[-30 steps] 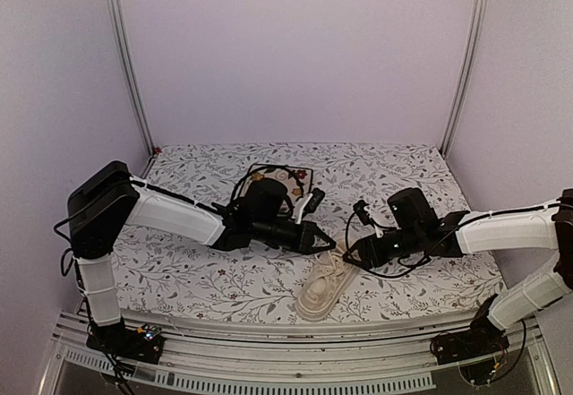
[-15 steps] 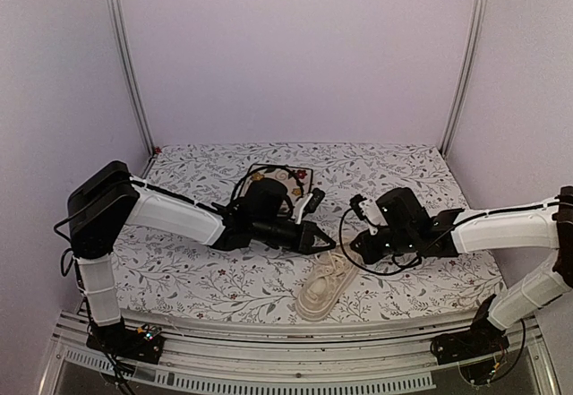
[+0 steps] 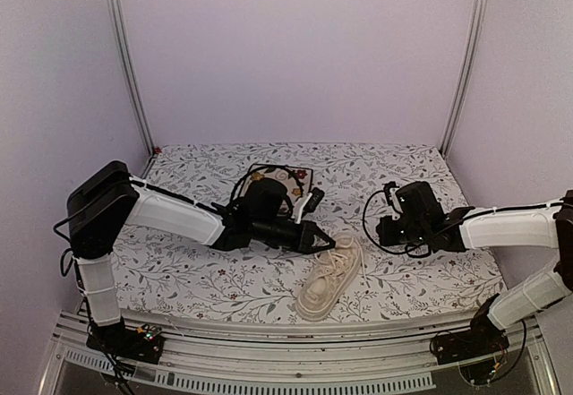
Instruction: Tie the shoes
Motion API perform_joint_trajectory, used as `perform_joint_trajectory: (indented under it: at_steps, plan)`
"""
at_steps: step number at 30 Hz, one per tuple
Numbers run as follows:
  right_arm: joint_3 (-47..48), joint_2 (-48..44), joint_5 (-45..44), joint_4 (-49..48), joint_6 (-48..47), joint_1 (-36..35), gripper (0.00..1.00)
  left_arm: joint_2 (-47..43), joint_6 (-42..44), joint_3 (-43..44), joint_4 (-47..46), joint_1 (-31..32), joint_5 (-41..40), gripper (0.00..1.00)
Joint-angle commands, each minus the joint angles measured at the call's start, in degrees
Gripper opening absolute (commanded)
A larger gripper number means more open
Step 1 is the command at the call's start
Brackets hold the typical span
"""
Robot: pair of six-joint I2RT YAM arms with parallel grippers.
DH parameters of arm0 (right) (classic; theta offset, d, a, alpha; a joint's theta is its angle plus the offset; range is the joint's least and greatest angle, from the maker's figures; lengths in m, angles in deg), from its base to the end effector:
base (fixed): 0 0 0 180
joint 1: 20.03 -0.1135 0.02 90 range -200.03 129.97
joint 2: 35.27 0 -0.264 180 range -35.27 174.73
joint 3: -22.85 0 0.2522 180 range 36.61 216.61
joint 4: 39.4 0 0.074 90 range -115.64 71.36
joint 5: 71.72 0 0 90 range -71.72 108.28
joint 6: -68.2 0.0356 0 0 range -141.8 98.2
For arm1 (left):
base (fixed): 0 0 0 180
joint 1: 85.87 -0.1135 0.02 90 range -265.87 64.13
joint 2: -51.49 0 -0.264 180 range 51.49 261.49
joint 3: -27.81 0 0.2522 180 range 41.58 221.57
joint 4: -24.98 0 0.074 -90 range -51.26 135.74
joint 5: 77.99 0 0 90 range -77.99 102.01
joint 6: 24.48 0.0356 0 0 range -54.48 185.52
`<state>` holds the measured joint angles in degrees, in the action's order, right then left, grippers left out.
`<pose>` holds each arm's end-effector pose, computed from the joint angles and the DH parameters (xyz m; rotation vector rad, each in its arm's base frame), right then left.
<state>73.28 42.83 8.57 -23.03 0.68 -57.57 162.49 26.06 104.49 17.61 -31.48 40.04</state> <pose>0.2156 0.1581 0.1789 -0.2238 2.3379 0.3252 0.2291 -0.3487 0.1700 0.6528 2.2515 -1.4333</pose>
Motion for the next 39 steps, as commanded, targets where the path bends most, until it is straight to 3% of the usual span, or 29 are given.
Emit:
perform_joint_trajectory:
  at_steps: [1,10,14,21,39]
  plan:
    - [-0.1,3.7,2.2,-3.9,2.8,0.7,0.08,-3.0,0.4,-0.8,-0.1,-0.7,0.4,0.00]
    - [-4.2,-2.3,15.7,-0.3,5.2,0.7,0.30,-1.9,0.8,1.1,0.3,-0.7,0.5,0.00]
    - [-9.5,-3.2,23.6,-5.9,7.4,0.7,0.37,-1.5,0.9,1.4,0.3,-0.7,0.9,0.00]
    - [-10.8,1.2,27.9,-12.6,8.6,0.9,0.45,-1.5,0.9,1.5,0.5,-0.7,1.1,0.00]
    - [-13.4,8.7,40.2,-23.4,4.0,5.9,0.40,-1.3,1.3,2.5,1.5,-0.8,1.3,0.00]
